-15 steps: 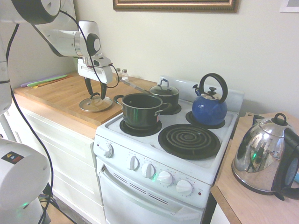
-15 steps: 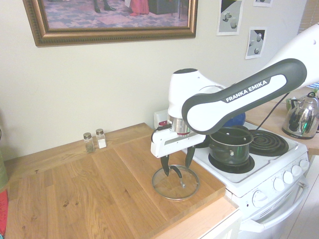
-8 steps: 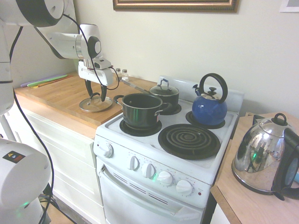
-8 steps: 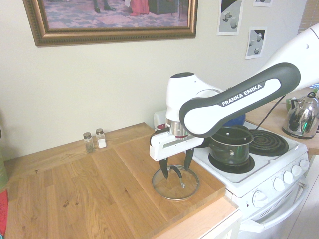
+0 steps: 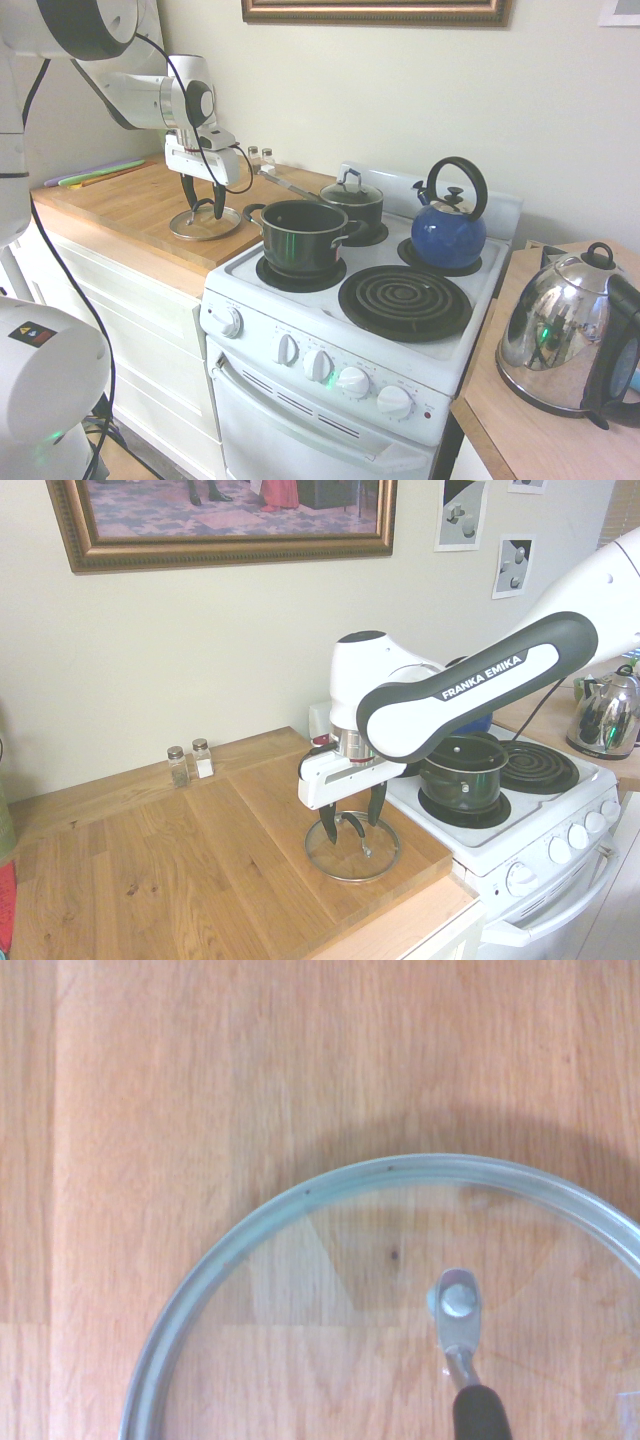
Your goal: Cover the lid of the pot
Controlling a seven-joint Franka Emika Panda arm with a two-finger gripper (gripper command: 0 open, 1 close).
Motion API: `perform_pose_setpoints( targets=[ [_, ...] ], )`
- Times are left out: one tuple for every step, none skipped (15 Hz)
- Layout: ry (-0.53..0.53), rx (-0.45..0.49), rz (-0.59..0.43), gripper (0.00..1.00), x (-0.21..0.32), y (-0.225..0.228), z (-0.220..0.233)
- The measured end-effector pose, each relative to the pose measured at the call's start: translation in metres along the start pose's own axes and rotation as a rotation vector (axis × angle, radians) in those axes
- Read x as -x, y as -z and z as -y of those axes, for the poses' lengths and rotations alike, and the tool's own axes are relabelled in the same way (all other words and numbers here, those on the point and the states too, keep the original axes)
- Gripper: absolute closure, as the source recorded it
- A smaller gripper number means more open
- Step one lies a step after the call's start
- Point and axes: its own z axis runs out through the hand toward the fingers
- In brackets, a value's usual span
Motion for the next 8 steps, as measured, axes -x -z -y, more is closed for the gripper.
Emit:
perform_pose_setpoints(
  targets=[
    [0.0,-0.001,0.0,1.0,0.0003,0.0005,0.0004],
    [0.0,-0.002,-0.001,1.0,0.0003,0.0008,0.0006],
    [0.0,-0.002,-0.001,1.0,0.0002,0.001,0.0007],
    [0.0,-0.003,-0.001,1.0,0.0001,0.0013,0.0008],
    [-0.001,-0.003,-0.001,1.0,-0.0001,0.0016,0.001],
    [-0.001,-0.004,-0.001,1.0,-0.0004,0.0019,0.0011],
    [-0.002,-0.004,-0.002,1.0,-0.0008,0.0021,0.0011],
    [-0.002,-0.005,-0.002,1.0,-0.0009,0.0023,0.0012]
  ],
)
